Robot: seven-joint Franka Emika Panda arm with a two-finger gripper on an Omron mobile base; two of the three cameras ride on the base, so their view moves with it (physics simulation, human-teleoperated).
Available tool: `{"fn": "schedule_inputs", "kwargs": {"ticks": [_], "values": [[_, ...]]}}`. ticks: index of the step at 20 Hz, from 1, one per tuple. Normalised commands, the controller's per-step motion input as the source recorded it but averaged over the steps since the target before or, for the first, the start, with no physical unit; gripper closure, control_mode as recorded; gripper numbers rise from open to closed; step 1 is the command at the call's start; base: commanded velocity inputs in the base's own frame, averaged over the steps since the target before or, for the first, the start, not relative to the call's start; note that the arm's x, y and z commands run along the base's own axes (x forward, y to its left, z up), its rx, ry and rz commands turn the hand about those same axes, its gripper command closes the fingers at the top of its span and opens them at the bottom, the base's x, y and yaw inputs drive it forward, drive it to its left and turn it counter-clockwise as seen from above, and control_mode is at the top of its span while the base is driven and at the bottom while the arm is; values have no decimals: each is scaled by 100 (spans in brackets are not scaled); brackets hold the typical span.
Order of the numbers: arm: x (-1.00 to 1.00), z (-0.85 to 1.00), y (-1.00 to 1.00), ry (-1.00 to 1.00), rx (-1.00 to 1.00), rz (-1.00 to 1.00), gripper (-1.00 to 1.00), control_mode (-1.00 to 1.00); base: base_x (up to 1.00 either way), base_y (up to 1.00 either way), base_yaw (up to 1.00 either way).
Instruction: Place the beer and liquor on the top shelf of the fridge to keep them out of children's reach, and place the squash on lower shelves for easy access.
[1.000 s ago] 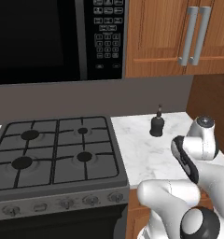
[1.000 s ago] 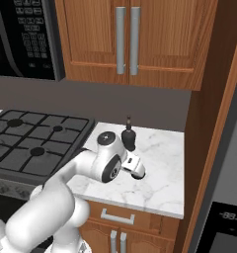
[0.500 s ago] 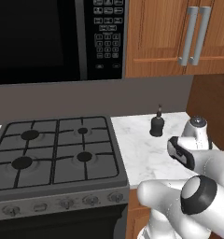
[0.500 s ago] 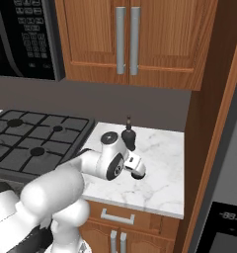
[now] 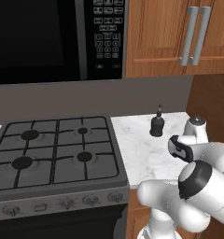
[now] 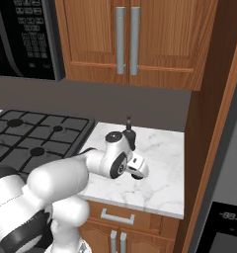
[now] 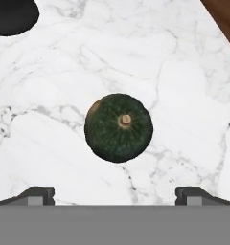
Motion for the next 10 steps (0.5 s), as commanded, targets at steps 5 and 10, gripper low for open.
{"fn": "schedule_inputs", "kwargs": {"ticks": [5, 10], "values": [[2, -4, -10, 4, 0, -1, -100, -100, 0, 0, 0], [11, -9, -3, 1, 0, 0, -100, -100, 0, 0, 0]]}}
